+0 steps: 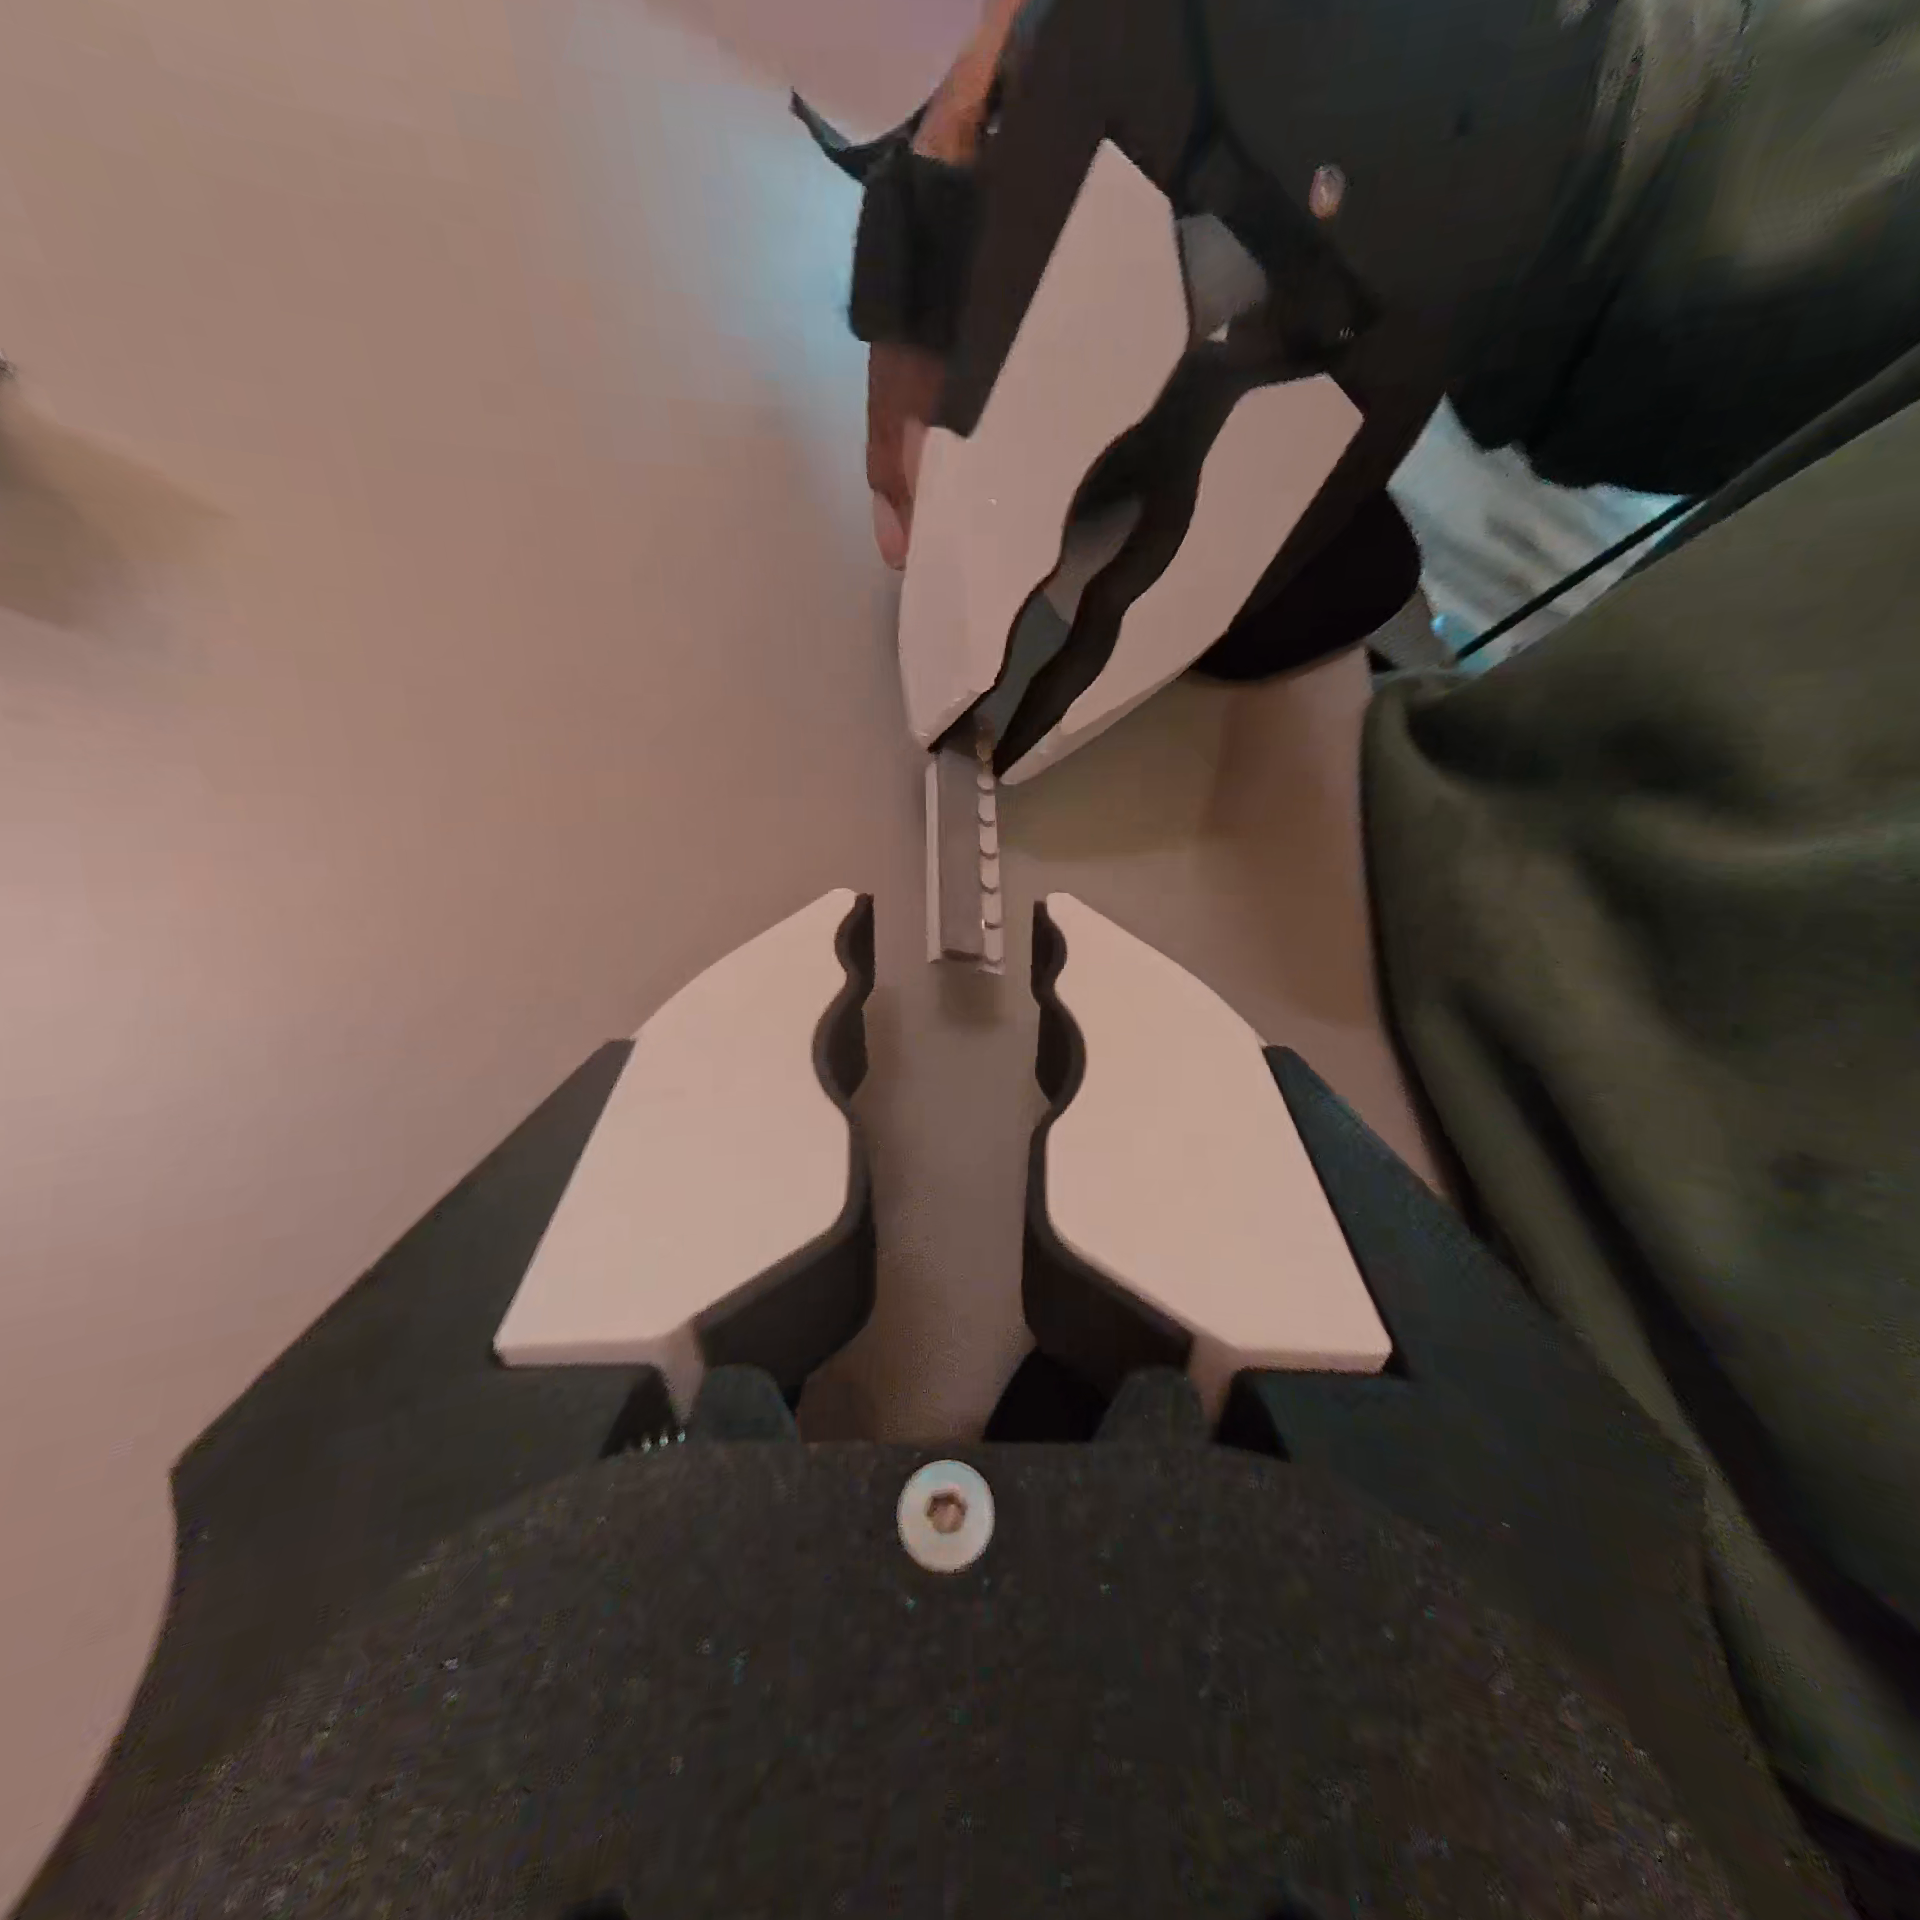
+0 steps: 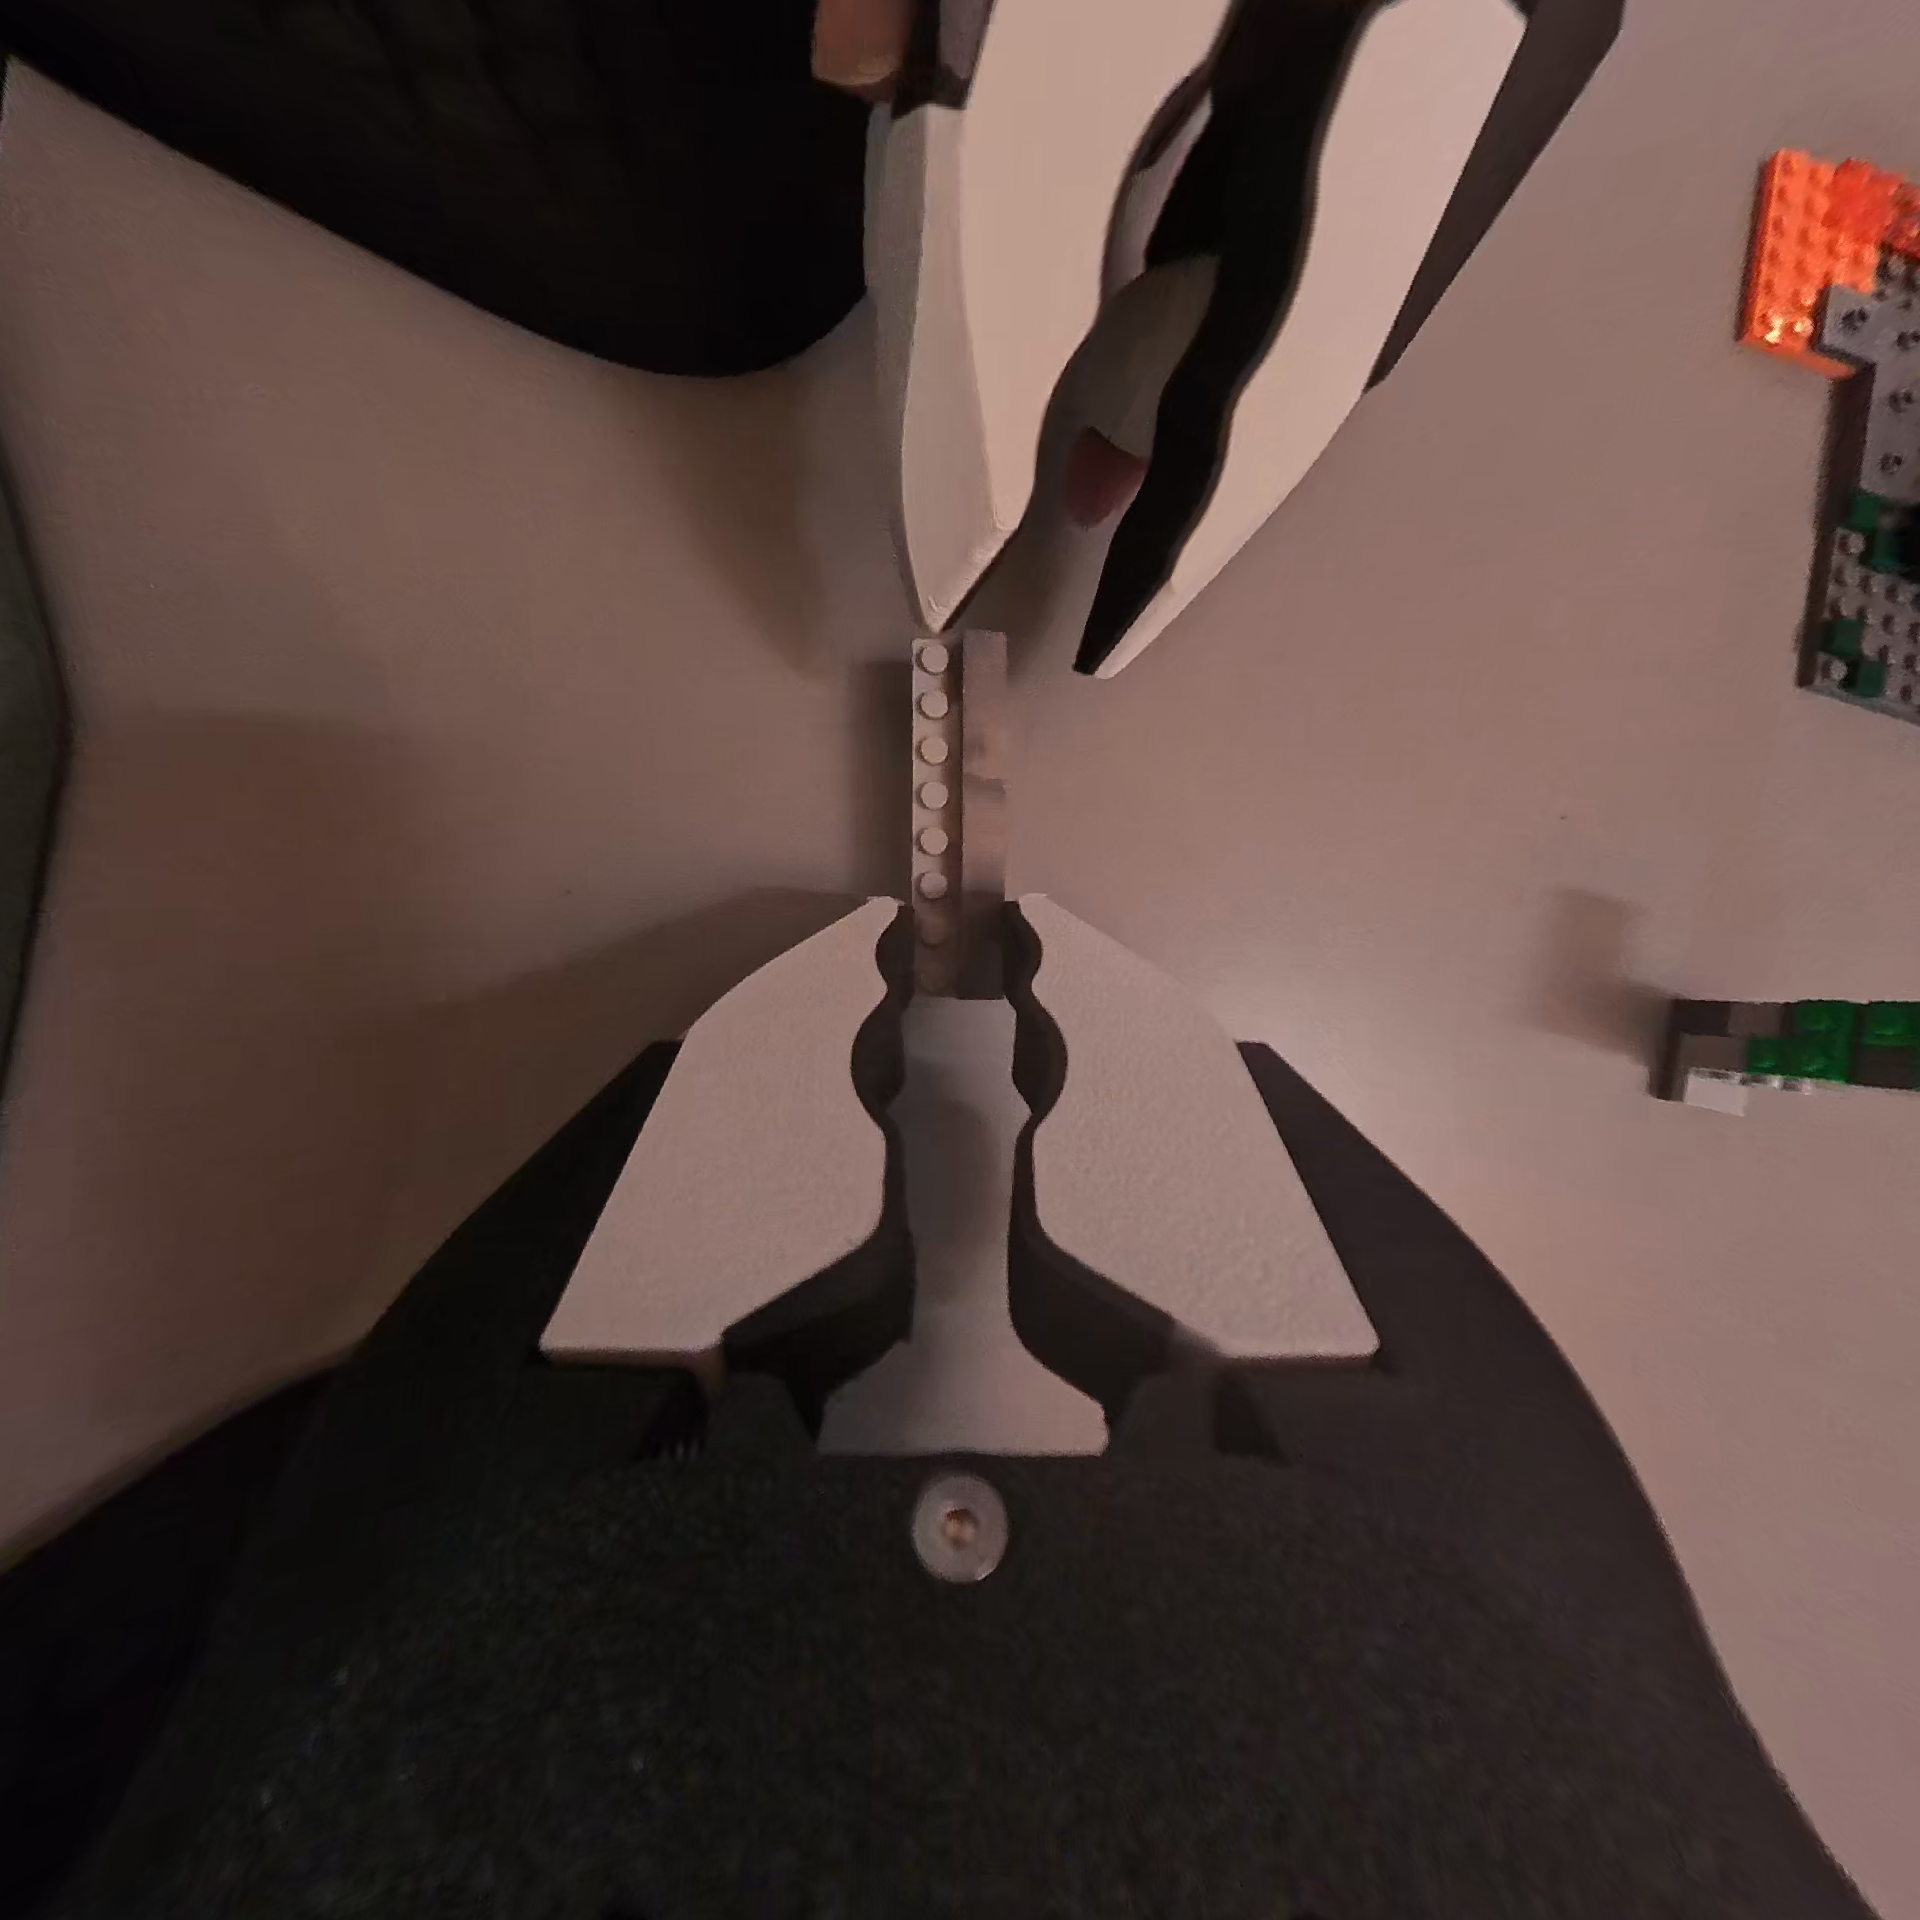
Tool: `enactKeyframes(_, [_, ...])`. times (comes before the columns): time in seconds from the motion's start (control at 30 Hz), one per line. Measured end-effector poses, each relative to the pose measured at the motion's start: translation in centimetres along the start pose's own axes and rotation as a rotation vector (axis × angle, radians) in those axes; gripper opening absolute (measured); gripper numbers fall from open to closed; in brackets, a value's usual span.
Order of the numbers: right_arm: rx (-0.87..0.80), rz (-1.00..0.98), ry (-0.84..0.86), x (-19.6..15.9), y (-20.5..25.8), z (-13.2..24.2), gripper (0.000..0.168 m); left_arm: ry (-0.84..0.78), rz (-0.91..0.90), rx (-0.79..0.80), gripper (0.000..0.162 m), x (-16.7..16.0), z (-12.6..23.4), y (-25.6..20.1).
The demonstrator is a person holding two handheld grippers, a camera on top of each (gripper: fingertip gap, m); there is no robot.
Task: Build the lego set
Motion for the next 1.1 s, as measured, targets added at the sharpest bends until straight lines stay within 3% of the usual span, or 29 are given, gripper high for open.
enactKeyframes(0.3, [-0.071, 0.070, -0.022, 0.7, -0.5, 1.5, 0.016, 0.000, 0.196, -0.210, 0.023, 0.9, -0.3, -0.9])
enactKeyframes(0.67, [-0.144, 0.134, -0.011, 0.6, -1.0, 2.6, 0.016, -0.008, 0.244, -0.222, 0.010, 1.7, -1.1, -0.8])
enactKeyframes(0.9, [-0.254, 0.163, -0.032, 0.6, -1.1, 3.5, 0.007, -0.042, 0.119, -0.120, 0.008, 2.2, -1.2, -1.3])
enactKeyframes(1.1, [-0.194, 0.035, -0.153, 0.6, -0.7, 4.7, 0.021, -0.066, -0.073, -0.002, 0.008, 2.4, -1.1, -2.5])
Point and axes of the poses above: each gripper's, where its closed fingertips meet, z back along the fingers, x out of its top, y = z × x across the jaws, the point moved 3 cm from there along z, back along the fingers, and after that the axes turned 14 degrees about z, right-handed, at the moved point
